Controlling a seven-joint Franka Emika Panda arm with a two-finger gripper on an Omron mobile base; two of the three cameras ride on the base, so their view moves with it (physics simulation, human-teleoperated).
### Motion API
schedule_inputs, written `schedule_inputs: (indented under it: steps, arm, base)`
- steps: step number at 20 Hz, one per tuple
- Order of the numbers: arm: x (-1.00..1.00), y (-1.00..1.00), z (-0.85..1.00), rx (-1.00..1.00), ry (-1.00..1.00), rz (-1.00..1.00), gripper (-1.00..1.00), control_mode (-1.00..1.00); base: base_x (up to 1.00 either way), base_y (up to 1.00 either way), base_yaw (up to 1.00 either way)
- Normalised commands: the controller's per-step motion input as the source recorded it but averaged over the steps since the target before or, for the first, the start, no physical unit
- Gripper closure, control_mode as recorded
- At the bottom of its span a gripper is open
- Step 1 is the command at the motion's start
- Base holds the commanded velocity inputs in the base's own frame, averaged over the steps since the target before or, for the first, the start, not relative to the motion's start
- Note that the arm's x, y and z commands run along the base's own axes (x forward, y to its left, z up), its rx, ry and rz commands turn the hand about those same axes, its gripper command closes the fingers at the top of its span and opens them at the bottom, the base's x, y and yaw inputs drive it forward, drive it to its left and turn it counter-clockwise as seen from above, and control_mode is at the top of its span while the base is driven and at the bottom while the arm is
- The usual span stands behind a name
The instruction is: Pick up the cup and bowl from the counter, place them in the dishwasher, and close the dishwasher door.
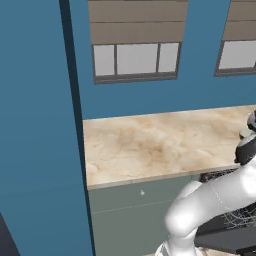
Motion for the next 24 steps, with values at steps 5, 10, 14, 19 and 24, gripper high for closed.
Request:
schedule_inputs:
  steps: [5,10,14,19,24]
  arm:
    - [0.16,-0.23,-0.23,0.08,0.0,0.0,-1.0,-1.0]
    - [0.18,-0.24,-0.24,0.07,0.0,0.0,-1.0,-1.0]
    - [0.25,-0.24,-0.12,0.02,0.0,0.0,-1.0,-1.0]
    - [0.23,-0.16,-0.17,0.02,0.0,0.0,-1.0,-1.0]
    - [0.22,-0.12,-0.09,0.0,0.0,0.0,-1.0,-1.0]
  base:
    - [0.0,0.0,0.0]
    - [0.0,0.0,0.0]
    - [0.0,0.0,0.0]
    - [0.0,0.0,0.0]
    - [0.0,0.0,0.0]
